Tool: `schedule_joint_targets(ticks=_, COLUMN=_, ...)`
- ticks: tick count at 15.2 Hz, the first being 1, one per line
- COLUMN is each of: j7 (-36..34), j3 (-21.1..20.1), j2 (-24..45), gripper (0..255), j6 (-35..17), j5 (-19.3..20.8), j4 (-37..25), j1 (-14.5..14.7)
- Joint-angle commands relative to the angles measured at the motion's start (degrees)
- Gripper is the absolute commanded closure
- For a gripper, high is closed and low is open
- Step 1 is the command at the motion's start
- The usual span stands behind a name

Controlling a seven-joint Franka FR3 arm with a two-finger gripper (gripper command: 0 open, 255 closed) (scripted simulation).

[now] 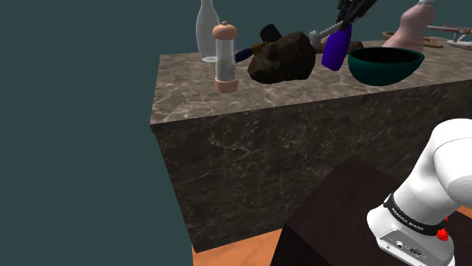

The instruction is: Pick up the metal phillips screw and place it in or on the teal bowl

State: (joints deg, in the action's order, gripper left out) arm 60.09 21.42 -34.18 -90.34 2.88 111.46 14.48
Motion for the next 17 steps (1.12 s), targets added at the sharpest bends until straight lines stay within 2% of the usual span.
schedule_joint_targets(ticks=1, j7=1.34, j3=0.84, j2=-2.17, gripper=255, j6=1.02, j5=0.91, j4=1.10, j1=-0.82)
schedule_joint_targets(ticks=12, j7=13.30, j3=9.49, j2=-12.78, gripper=255, j6=8.13, j5=8.36, j4=3.61, j1=-6.17)
schedule_joint_targets(ticks=17, j7=13.35, j3=9.96, j2=-14.74, gripper=255, j6=4.94, j5=9.26, j4=8.74, j1=-7.02)
